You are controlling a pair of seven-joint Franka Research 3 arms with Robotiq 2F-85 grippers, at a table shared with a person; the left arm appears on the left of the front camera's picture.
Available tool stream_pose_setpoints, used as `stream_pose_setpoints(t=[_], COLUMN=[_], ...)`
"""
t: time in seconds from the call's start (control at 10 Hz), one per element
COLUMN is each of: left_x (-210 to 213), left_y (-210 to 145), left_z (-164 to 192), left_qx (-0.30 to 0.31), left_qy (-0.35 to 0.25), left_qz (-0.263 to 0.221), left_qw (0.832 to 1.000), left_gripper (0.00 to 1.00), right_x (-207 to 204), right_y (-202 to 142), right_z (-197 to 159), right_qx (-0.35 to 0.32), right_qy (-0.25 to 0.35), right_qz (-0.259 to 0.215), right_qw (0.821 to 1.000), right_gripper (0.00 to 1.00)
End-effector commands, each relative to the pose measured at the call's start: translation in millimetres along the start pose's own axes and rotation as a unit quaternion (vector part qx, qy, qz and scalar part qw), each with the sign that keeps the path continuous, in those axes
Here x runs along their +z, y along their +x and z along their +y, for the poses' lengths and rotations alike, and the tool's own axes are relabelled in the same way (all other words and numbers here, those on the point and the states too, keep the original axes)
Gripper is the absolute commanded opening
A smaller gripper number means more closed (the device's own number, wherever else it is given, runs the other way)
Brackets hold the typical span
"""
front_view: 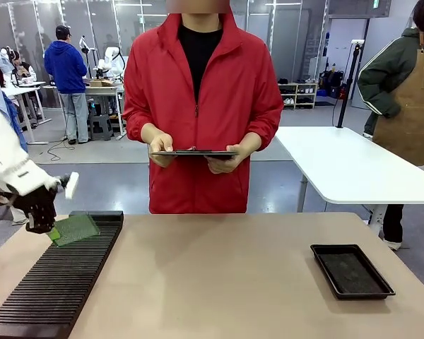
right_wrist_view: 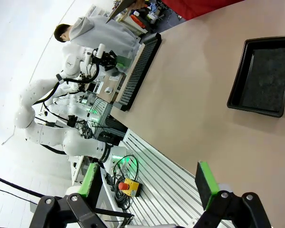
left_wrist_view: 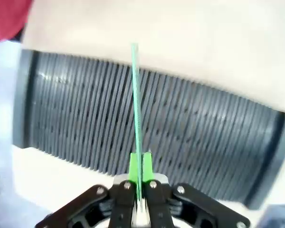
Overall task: Inspect the PCB.
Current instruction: Pick up the Blank PCB and present it to the human.
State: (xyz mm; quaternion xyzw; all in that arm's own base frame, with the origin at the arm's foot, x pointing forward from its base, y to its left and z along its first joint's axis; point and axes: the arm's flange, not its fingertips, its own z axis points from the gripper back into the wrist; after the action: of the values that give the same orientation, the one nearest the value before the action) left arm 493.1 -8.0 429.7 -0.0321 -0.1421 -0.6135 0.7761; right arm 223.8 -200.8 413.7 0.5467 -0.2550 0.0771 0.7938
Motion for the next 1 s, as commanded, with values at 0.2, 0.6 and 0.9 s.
stream_pose_setpoints(t=[0.2,0.6,0.9], left_x=[11,0,-9], left_y=[-42,-52,-51], left_z=[0,-10,-9], left_qx=[0.271,0.272,0.291], left_qy=[-0.108,-0.148,-0.163], left_qz=[-0.237,-0.246,-0.264], left_qw=[0.927,0.918,0.905], left_gripper=[0.0,0.0,0.03], right_x=[2,2,2], right_y=[1,1,1], right_z=[0,0,0], right_qx=[0.01,0.01,0.01], right_qy=[0.004,0.004,0.004], right_qz=[-0.006,-0.006,-0.006], right_qw=[1.0,1.0,1.0], right_gripper=[1.0,1.0,1.0])
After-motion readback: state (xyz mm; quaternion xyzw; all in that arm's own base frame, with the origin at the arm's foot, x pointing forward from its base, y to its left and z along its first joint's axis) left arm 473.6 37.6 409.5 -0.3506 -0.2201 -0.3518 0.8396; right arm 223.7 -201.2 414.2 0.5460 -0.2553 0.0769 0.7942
